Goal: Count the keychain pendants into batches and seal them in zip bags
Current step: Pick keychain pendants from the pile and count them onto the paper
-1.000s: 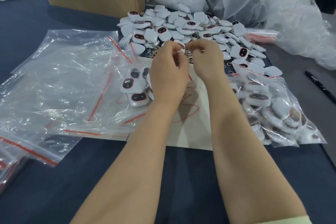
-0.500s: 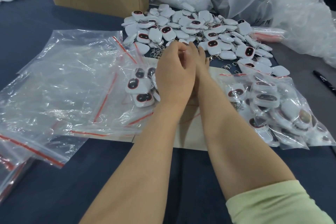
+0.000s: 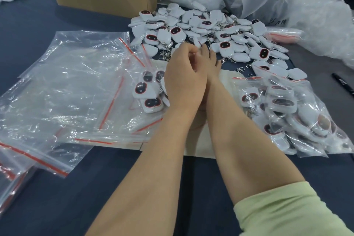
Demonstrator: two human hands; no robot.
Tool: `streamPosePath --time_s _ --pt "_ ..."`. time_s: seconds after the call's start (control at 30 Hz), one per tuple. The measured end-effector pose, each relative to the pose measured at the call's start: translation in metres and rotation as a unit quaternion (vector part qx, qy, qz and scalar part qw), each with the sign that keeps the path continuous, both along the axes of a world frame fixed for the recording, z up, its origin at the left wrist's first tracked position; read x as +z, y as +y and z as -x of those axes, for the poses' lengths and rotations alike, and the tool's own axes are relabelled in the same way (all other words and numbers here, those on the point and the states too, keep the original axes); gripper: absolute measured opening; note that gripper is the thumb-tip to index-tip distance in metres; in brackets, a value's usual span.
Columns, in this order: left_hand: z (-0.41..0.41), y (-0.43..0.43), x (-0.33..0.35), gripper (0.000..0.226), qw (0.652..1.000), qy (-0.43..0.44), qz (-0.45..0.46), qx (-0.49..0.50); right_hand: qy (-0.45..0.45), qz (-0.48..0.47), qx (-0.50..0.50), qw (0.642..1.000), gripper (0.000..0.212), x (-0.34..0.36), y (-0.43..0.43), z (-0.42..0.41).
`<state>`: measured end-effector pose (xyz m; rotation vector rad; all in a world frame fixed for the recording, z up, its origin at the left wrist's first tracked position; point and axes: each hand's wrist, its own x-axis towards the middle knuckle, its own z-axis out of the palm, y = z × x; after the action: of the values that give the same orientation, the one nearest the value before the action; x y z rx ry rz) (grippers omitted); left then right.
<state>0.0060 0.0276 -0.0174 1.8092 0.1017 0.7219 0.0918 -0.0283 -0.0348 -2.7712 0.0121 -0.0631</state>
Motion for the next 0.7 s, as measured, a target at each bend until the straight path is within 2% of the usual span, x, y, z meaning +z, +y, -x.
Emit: streamPosePath --time_s 0.07,0.13,0.2,0.27,0.33,0.37,0.4,0.43,0.47,0.5,0.63,0.7 --pt "0.0 0.0 0.0 0.007 1.0 -0.002 0.001 -0.001 -0.048 -0.049 -0.021 0.997 0.049 0.002 -0.001 0.002" --pt "0.0 0.0 0.001 0.008 1.0 -0.005 0.003 -0.002 -0.119 -0.176 -0.052 0.976 0.046 0.005 -0.004 0.005" --pt "0.0 0.0 0.0 0.009 1.0 -0.007 0.004 0.0 -0.182 -0.329 -0.099 0.921 0.039 0.008 -0.009 0.011" --pt "0.0 0.0 0.001 0.01 1.0 -0.007 0.008 -0.002 -0.203 -0.437 -0.157 0.862 0.033 0.011 -0.015 0.014" --pt "0.0 0.0 0.001 0.01 1.0 -0.007 0.006 0.0 -0.168 -0.539 -0.187 0.804 0.037 0.013 -0.022 0.017" --pt "0.0 0.0 0.001 0.01 1.0 -0.008 0.005 0.001 -0.14 -0.607 -0.187 0.76 0.04 0.014 -0.025 0.019" --pt "0.0 0.0 0.0 0.01 1.0 -0.008 0.005 0.0 -0.109 -0.683 -0.179 0.7 0.043 0.015 -0.028 0.021" --pt "0.0 0.0 0.0 0.01 1.0 -0.008 0.005 0.0 -0.08 -0.747 -0.162 0.639 0.04 0.016 -0.029 0.025" --pt "0.0 0.0 0.0 0.01 1.0 -0.008 0.004 -0.001 -0.054 -0.786 -0.144 0.599 0.027 0.016 -0.029 0.029" --pt "0.0 0.0 0.0 0.01 1.0 -0.009 0.003 0.0 -0.026 -0.804 -0.133 0.579 0.009 0.017 -0.028 0.032" --pt "-0.001 -0.001 0.0 0.009 1.0 -0.008 -0.001 0.003 0.025 -0.866 -0.116 0.486 0.014 0.019 -0.029 0.035" --pt "-0.002 0.0 -0.001 0.009 1.0 -0.007 -0.005 0.004 0.033 -0.86 -0.116 0.496 0.019 0.022 -0.026 0.035"
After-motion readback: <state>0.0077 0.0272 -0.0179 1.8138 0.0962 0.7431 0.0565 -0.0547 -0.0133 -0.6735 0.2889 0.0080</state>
